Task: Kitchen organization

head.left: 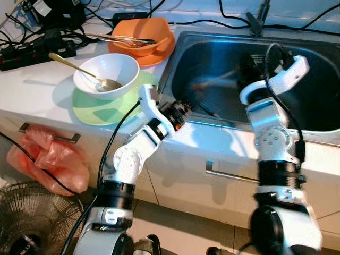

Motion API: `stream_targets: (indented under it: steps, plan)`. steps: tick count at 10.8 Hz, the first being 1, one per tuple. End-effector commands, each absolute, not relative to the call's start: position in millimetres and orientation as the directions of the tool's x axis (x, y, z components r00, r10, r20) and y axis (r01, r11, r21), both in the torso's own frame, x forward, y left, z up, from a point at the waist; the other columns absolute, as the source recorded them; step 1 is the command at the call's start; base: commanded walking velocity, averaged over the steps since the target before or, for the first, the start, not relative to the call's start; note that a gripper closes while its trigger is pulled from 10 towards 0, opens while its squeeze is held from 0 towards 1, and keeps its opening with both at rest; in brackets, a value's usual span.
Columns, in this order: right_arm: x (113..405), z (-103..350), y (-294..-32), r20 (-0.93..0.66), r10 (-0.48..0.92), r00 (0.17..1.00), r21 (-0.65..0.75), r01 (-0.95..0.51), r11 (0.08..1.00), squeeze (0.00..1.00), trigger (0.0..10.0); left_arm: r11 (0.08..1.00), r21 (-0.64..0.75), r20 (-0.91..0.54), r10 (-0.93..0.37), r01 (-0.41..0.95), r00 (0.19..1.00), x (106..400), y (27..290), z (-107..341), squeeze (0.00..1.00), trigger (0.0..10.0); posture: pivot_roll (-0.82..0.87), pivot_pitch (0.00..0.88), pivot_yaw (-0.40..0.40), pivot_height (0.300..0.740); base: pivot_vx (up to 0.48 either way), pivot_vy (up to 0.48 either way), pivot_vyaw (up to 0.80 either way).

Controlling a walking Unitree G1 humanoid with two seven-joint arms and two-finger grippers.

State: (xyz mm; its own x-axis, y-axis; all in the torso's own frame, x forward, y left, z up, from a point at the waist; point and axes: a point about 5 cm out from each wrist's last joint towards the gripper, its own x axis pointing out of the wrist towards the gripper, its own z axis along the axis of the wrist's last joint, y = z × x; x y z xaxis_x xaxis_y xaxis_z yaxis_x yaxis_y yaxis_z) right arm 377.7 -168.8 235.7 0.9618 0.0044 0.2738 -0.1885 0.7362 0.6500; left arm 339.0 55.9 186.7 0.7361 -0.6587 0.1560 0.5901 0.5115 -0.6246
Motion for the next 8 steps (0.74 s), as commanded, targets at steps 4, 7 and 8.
stream_targets:
  steps: [4, 7, 8]
  plan:
    - [384, 232, -182, 0.257, 0.044, 0.965, 0.259, -0.113, 0.959, 0.0, 0.0, 0.709, -0.354, 0.031, -0.643, 0.61, 0.766, 335, 74, 176, 0.59, 10.0, 0.02, 0.15, 0.094, 0.74, 0.0, 0.0, 0.0]
    - [388, 219, -175, 0.189, 0.214, 0.958, 0.038, -0.225, 0.974, 0.0, 10.0, 0.726, -0.283, 0.02, -0.649, 0.627, 0.761, 333, 78, 177, 0.0, 10.0, 0.03, 0.146, 0.097, 0.74, 0.0, 0.0, 0.0]
    - [392, 215, -174, 0.149, 0.247, 0.958, -0.068, -0.239, 0.969, 0.0, 10.0, 0.723, -0.257, 0.013, -0.661, 0.642, 0.75, 332, 78, 176, 0.0, 10.0, 0.03, 0.143, 0.098, 0.74, 0.0, 0.0, 0.0]
